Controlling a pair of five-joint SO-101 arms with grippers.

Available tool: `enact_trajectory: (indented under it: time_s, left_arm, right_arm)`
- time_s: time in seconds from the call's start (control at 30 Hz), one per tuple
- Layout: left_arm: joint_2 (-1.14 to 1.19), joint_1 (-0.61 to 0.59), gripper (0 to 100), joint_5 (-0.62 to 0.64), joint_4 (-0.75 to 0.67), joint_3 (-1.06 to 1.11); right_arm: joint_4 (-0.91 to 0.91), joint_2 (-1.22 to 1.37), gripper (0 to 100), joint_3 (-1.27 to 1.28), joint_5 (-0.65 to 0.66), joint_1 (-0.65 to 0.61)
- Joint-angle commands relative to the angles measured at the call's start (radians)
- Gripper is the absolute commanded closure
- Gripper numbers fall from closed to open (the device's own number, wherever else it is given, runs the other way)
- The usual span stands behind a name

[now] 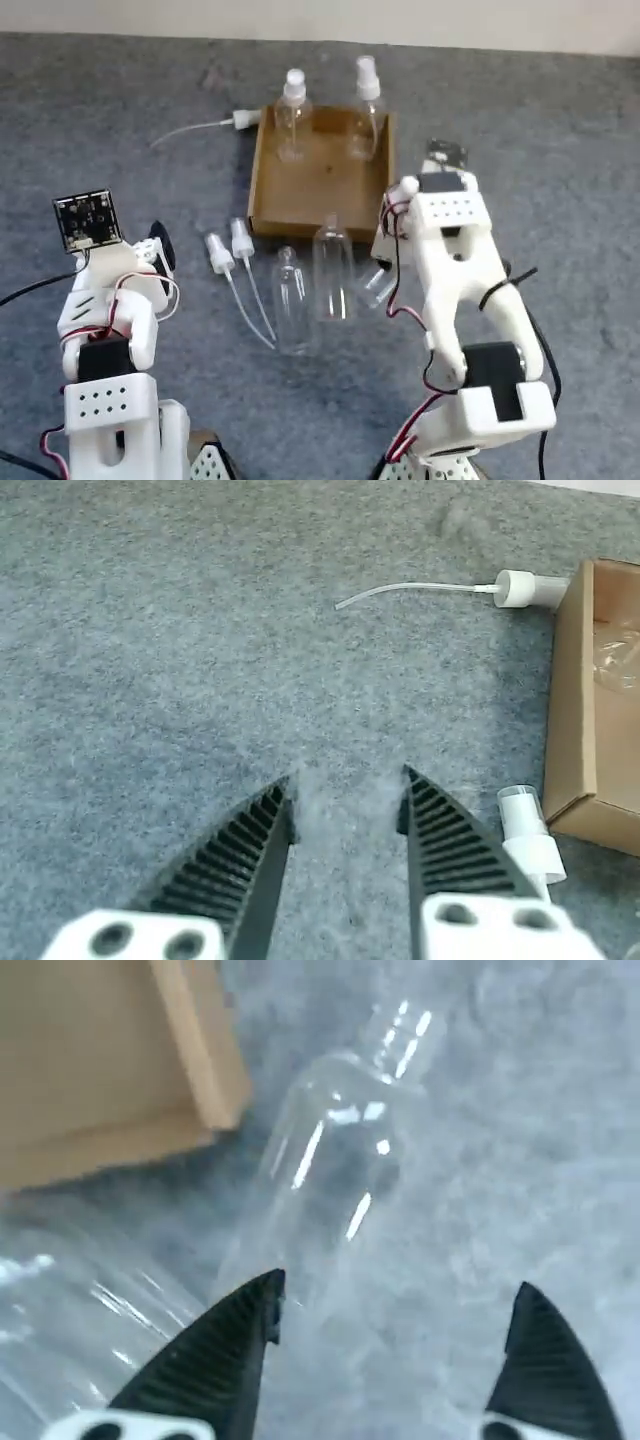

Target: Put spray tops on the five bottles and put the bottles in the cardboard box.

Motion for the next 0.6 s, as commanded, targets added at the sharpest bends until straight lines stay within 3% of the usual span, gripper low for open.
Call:
enact_trajectory:
  time_s: [0.0,0.17,0.33,0.47,0.57]
  left_arm:
    - [0.002,-0.001,88,0.009,-0.017,-0.002]
    - [0.002,-0.001,88,0.009,-0.017,-0.002]
    - [0.002,-0.001,88,0.009,-0.017,-0.002]
    - [0.002,0.004,88,0.009,-0.017,-0.002]
    - [0.005,0.047,88,-0.018,-0.015,-0.015]
  right_arm:
    - [-0.114,-0.042,71.0,0.062,-0.043,-0.002]
    - [-0.199,-0.042,81.3,0.124,-0.038,0.03]
    - [-0.228,-0.044,88.9,0.177,-0.018,0.147]
    - [-0.145,-0.05,89.3,0.182,0.273,0.239]
    - [-0.067,-0.05,89.3,0.183,0.68,0.271]
